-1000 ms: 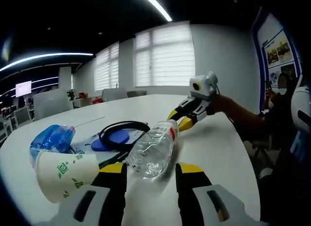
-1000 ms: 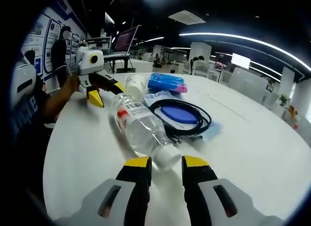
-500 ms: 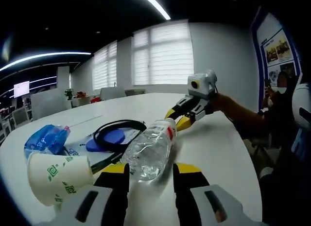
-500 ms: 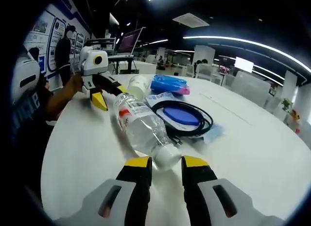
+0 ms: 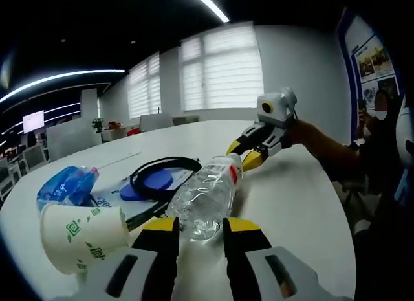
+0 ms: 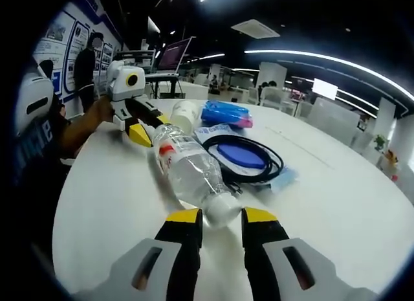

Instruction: Arrange the tabletop items into an orderly group along one side of the table until the central work area is clear of visible clutter.

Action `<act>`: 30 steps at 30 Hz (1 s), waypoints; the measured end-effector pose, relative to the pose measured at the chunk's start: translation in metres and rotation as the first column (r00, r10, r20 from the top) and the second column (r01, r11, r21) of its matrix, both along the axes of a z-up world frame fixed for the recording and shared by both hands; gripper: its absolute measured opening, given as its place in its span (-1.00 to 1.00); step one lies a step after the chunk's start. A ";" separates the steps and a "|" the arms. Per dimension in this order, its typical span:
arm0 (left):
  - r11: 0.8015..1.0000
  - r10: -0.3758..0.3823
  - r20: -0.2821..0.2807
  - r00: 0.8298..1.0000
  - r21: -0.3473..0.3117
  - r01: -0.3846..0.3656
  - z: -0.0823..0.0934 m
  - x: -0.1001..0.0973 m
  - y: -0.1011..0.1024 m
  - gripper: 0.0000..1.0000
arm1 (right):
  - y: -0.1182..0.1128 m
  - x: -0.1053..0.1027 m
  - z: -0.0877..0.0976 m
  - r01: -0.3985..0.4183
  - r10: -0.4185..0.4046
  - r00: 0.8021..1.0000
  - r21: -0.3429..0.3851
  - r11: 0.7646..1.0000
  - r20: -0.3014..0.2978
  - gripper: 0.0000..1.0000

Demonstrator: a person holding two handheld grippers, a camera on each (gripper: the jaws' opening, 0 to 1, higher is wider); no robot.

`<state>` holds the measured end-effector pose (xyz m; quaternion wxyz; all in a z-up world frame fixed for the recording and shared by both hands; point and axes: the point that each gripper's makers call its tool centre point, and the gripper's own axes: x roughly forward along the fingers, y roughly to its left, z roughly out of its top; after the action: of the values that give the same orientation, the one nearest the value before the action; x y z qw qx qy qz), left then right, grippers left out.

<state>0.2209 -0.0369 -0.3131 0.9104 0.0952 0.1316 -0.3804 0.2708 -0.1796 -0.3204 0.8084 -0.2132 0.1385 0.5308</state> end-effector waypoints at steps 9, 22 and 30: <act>0.999 0.015 0.008 1.000 0.030 -0.015 -0.002 -0.001 0.000 -0.50 | -0.001 -0.003 0.005 0.003 -0.003 1.000 0.048 0.999 0.001 -0.62; 0.999 0.025 0.008 1.000 0.043 -0.026 -0.005 -0.002 0.000 -0.54 | 0.000 -0.013 0.017 -0.014 0.012 0.999 0.062 0.998 0.033 -0.62; 0.999 0.028 0.005 1.000 0.043 -0.028 -0.007 -0.002 0.001 -0.55 | 0.003 -0.018 0.024 -0.030 0.027 0.998 0.060 0.998 0.052 -0.62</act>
<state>0.2185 -0.0359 -0.3199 0.9136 0.1137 0.1393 -0.3647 0.2525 -0.1770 -0.2961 0.8101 -0.2041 0.0987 0.5407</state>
